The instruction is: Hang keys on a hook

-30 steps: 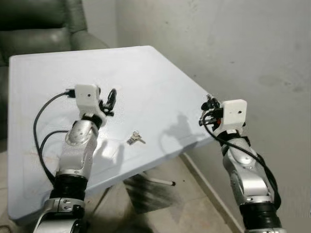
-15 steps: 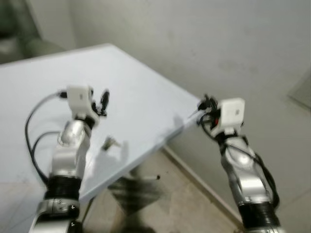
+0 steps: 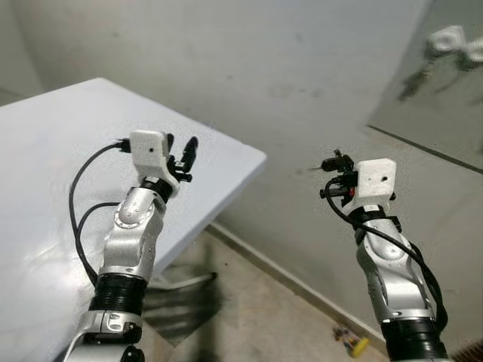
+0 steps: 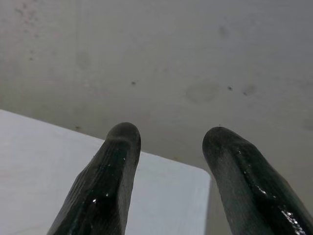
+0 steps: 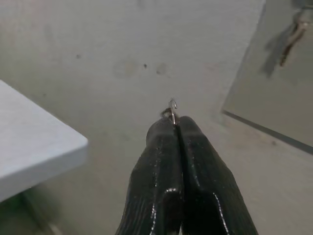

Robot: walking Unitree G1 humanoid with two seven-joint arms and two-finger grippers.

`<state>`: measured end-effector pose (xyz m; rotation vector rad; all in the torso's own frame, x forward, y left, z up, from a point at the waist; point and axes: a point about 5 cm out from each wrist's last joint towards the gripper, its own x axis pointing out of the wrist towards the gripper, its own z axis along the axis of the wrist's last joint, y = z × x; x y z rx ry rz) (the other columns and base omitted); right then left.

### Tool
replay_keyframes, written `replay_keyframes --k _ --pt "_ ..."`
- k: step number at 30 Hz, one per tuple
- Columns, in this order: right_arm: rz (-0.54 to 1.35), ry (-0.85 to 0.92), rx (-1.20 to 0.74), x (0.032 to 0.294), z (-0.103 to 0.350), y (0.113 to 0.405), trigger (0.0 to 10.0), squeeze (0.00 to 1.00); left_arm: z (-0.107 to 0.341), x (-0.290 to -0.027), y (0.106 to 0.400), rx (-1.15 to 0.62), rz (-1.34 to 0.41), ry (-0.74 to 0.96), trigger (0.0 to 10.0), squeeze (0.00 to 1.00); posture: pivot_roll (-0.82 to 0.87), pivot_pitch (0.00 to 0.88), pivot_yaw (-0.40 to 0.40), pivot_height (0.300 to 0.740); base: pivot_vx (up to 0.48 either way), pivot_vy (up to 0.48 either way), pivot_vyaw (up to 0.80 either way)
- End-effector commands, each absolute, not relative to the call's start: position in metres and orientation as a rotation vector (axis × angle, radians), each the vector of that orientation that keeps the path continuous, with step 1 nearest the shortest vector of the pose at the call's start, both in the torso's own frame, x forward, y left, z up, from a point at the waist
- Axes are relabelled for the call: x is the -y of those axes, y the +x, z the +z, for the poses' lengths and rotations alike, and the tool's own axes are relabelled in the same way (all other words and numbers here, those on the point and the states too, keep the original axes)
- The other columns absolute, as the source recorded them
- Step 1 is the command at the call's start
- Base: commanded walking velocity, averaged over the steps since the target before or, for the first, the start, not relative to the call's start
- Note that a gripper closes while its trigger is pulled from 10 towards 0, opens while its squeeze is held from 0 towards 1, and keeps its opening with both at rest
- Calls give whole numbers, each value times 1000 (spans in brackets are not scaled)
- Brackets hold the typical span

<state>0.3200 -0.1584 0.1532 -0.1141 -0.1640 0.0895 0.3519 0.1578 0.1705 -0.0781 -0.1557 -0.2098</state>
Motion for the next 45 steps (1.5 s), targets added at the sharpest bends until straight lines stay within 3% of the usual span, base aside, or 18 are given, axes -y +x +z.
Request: replay_keyframes --k 1,23,36,45 --pt "82 -130 187 160 159 321 10000 0 176 -157 352 176 -218 -85 10000 0 -125 0 -50 724 0 0 -656" --pt "83 -143 174 159 159 320 10000 0 173 -144 349 154 -237 -144 10000 0 -126 0 -57 724 0 0 -657" --pt "78 -137 198 160 163 319 10000 0 175 -147 350 140 -227 -166 10000 0 -125 0 -57 724 0 0 0" --pt "81 -140 208 159 165 318 10000 0 177 -147 350 144 -231 -180 10000 0 -129 0 -55 724 362 0 0"
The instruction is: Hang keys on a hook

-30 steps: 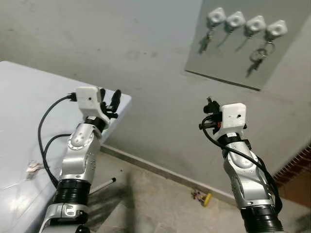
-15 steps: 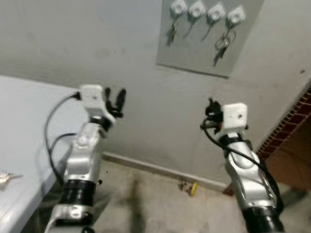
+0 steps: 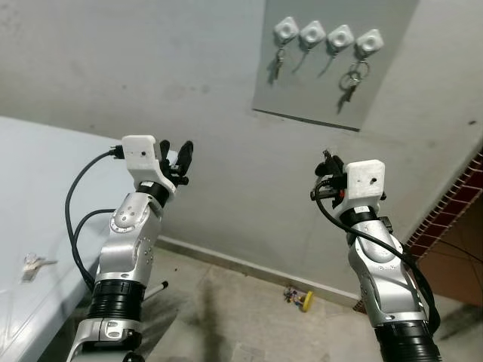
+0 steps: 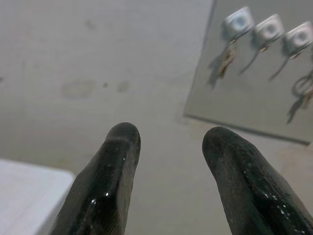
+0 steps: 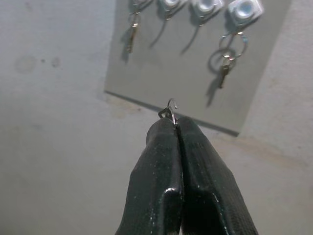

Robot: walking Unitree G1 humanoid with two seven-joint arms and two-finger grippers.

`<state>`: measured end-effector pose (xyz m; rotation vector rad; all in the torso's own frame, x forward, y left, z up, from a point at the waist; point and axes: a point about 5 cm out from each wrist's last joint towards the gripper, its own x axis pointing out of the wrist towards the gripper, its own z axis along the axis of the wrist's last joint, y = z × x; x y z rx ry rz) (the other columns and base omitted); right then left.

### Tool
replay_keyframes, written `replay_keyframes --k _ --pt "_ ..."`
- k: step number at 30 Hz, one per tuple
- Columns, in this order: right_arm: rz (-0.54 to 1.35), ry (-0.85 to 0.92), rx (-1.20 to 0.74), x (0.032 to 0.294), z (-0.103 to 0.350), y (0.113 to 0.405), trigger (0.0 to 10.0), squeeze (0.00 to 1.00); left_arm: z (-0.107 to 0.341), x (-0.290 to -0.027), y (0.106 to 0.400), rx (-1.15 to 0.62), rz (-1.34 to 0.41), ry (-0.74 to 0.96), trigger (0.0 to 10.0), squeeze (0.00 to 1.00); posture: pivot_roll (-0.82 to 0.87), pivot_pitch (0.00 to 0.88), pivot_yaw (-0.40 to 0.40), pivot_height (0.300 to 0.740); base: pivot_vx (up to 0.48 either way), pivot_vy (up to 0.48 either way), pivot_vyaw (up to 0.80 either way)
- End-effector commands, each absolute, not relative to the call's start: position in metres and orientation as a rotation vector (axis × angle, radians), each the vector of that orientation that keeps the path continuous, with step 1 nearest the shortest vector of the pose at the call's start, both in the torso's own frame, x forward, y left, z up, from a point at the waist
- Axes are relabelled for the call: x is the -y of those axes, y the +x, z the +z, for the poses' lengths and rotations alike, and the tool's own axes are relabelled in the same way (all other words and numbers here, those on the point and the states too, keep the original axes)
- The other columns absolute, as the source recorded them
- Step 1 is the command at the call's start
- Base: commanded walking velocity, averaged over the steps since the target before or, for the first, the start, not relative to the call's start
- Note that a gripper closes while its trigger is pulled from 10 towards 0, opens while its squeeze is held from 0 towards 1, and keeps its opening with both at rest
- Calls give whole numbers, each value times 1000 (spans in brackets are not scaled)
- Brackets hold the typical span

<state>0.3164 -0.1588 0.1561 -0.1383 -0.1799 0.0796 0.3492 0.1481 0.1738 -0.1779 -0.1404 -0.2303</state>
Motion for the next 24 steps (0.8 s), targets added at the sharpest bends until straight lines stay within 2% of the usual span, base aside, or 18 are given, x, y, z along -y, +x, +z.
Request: replay_keyframes --k 1,24 --pt "81 -141 208 159 165 318 10000 0 177 -147 350 144 -233 -179 10000 0 -130 0 -56 724 435 0 0" --pt "87 -136 212 159 164 316 10000 0 179 -146 350 143 -236 -181 10000 0 -128 12 -51 724 456 0 0"
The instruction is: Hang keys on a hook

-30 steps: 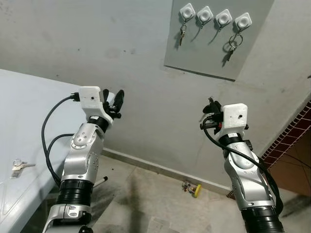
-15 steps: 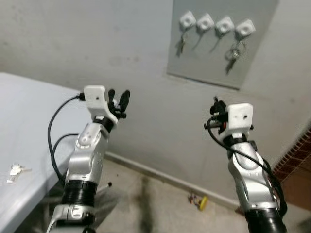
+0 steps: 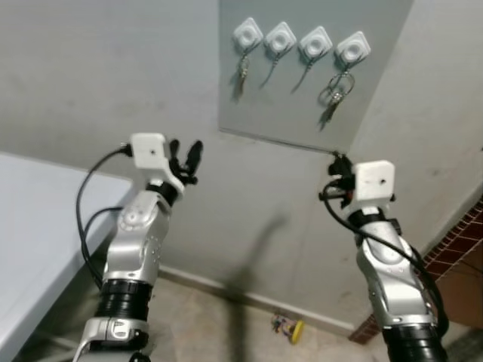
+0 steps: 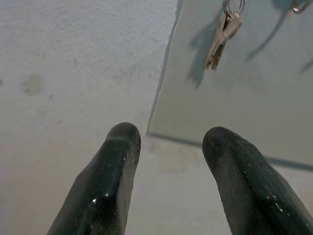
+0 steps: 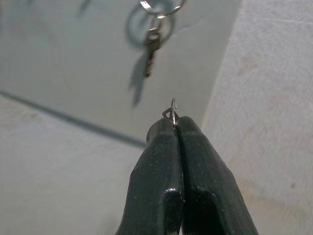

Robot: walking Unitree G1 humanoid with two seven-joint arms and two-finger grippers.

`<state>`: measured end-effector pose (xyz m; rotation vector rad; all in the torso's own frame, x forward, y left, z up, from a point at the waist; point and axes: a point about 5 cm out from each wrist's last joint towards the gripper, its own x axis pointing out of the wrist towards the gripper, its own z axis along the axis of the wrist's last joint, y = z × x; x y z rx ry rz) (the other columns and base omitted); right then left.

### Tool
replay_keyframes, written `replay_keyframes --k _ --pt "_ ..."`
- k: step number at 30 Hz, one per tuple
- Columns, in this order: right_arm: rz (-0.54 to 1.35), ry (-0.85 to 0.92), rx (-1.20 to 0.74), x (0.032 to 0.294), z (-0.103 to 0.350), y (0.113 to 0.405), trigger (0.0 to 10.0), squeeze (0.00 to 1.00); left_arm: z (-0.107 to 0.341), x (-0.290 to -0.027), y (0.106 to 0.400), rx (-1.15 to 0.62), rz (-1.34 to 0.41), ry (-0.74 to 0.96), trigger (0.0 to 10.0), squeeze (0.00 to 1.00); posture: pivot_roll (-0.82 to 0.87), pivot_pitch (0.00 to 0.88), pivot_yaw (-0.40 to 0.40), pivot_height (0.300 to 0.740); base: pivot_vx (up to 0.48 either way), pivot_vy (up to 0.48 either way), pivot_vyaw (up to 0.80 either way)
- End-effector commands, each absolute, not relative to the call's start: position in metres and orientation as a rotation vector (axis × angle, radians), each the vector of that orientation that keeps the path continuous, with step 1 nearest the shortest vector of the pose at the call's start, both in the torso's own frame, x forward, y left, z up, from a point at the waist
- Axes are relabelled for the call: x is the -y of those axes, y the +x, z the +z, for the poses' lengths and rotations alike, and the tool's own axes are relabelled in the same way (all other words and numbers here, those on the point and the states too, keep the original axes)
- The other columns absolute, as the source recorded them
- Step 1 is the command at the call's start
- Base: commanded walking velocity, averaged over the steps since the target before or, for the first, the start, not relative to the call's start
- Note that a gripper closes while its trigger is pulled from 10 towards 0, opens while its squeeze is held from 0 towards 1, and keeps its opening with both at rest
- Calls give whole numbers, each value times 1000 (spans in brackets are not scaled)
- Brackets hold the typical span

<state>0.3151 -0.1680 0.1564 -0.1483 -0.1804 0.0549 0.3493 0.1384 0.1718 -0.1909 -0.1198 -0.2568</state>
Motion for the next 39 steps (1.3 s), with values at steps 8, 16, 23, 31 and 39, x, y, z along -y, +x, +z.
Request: replay_keyframes --k 8,16,23,31,39 --pt "107 -123 186 156 162 317 10000 0 188 -124 342 198 -375 -97 10000 0 -127 15 -56 724 150 0 -220" --pt "142 -143 155 152 157 316 10000 0 200 -87 318 330 -660 133 10000 0 -127 21 -59 724 0 0 -592" --pt "272 -107 180 135 159 310 10000 0 200 -77 312 326 -703 121 10000 0 -128 26 -55 724 0 0 -250" --pt "501 34 253 108 181 301 10000 0 208 -83 313 351 -674 106 10000 0 -125 23 -55 724 0 0 0" --pt "546 131 410 100 220 305 10000 0 217 -89 316 389 -632 38 10000 0 -122 8 -59 724 0 0 0"
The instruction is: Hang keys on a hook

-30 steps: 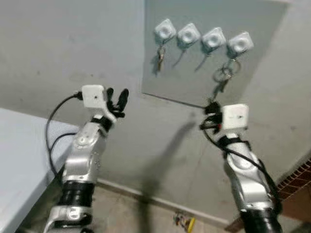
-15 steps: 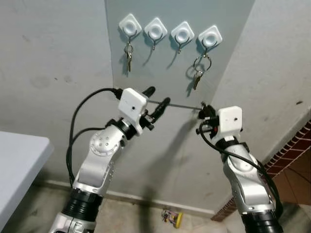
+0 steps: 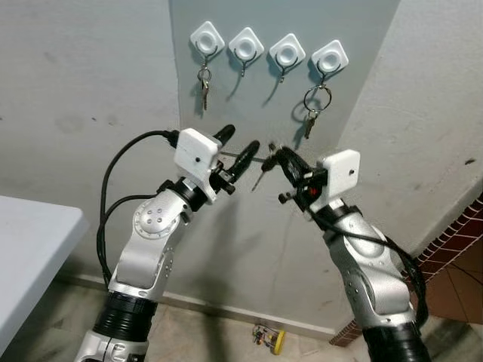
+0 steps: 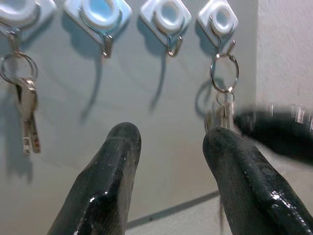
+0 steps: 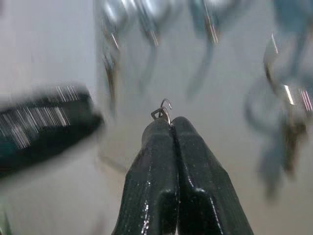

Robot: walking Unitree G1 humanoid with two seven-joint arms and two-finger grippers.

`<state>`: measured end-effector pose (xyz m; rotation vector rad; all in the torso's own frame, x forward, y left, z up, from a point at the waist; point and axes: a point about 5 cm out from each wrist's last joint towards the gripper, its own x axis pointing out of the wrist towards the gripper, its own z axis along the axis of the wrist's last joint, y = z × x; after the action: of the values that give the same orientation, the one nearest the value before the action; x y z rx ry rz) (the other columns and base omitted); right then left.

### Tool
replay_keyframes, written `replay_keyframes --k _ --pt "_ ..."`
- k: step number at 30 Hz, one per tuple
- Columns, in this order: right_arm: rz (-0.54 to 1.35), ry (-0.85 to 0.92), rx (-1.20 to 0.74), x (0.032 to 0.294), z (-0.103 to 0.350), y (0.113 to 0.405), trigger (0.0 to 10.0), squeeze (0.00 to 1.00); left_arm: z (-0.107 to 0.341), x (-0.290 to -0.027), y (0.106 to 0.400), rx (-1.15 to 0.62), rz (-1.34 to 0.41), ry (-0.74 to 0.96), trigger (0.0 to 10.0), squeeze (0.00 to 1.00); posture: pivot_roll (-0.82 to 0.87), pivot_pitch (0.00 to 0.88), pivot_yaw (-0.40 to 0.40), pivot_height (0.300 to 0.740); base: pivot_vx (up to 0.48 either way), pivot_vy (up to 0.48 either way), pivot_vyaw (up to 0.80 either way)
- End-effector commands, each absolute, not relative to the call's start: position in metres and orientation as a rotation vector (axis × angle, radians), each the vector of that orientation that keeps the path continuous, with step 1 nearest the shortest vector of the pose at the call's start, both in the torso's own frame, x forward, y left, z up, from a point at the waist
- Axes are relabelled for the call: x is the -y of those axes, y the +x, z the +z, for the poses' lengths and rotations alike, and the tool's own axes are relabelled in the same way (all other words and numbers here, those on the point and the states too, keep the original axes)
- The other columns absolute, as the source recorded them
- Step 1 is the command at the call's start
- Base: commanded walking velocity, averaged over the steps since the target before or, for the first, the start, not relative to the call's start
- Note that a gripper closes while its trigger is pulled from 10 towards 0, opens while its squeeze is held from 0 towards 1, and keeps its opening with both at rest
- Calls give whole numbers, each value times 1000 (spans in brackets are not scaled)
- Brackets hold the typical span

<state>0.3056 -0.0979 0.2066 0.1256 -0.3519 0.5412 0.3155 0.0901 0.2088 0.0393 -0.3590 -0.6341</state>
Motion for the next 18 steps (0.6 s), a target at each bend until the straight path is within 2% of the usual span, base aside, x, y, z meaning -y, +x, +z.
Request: replay_keyframes --k 1,9,18 --pt "553 131 419 100 223 305 10000 0 219 -90 316 401 -630 34 10000 0 -121 4 -59 724 0 0 0" --pt "544 201 470 100 237 309 10000 0 224 -93 318 417 -615 5 10000 0 -118 0 -59 724 0 0 0" --pt "515 290 498 104 249 320 10000 0 232 -84 317 449 -646 2 10000 0 -121 0 -55 724 0 0 0"
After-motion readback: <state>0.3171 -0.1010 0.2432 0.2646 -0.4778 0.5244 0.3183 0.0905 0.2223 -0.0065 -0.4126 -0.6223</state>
